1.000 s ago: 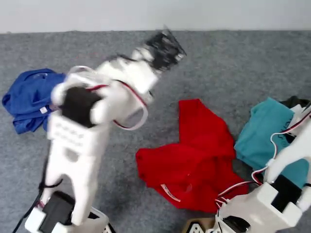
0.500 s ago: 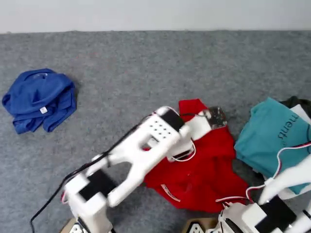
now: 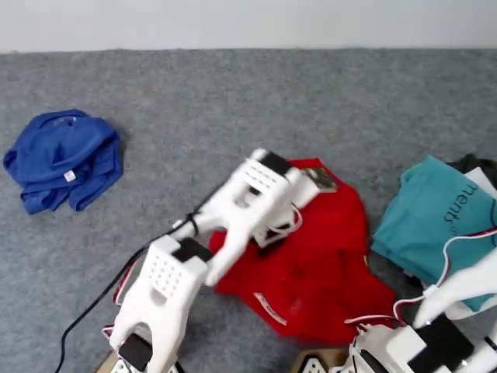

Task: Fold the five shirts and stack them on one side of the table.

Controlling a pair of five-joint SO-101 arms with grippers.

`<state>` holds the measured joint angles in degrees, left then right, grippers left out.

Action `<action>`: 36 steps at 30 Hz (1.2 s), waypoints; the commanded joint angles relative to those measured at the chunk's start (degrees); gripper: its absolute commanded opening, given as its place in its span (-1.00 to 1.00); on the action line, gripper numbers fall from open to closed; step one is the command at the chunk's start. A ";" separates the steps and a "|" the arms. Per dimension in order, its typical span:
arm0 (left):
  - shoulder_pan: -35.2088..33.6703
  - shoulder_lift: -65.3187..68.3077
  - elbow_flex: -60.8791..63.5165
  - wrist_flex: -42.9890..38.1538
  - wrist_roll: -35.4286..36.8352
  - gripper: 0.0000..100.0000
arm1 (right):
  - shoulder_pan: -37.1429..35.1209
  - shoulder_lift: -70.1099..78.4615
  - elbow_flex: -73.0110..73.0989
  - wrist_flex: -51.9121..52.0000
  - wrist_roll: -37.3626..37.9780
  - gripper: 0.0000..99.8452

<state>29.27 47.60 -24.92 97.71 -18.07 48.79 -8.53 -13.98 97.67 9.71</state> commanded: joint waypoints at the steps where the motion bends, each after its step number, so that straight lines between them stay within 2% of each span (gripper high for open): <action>1: -7.56 5.80 -5.14 2.90 0.62 -0.97 | 0.22 -1.98 -1.05 0.31 0.35 -0.54; 11: -17.85 6.24 -16.22 2.73 0.62 -0.97 | 0.22 -1.98 -1.05 0.48 0.35 -0.54; 19: -32.70 6.77 -39.96 0.88 0.53 -0.97 | 0.13 -1.98 -1.05 0.57 0.35 -0.54; 22: -35.96 6.77 -46.20 0.53 0.62 -0.97 | 0.13 -2.33 -1.05 0.66 0.35 -0.54; 27: -34.02 6.15 -48.48 2.73 0.97 -0.97 | 0.13 -2.42 -1.05 0.75 0.35 -0.54; 33: -28.75 5.10 -54.90 2.64 11.52 -0.96 | 0.13 -2.42 -1.05 0.75 0.35 -0.54; 36: -26.90 3.78 -58.59 2.64 13.45 -0.96 | 0.13 -2.42 -1.05 0.75 0.35 -0.54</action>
<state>0.53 55.08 -78.99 99.38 -6.90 48.79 -8.53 -13.98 97.67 9.71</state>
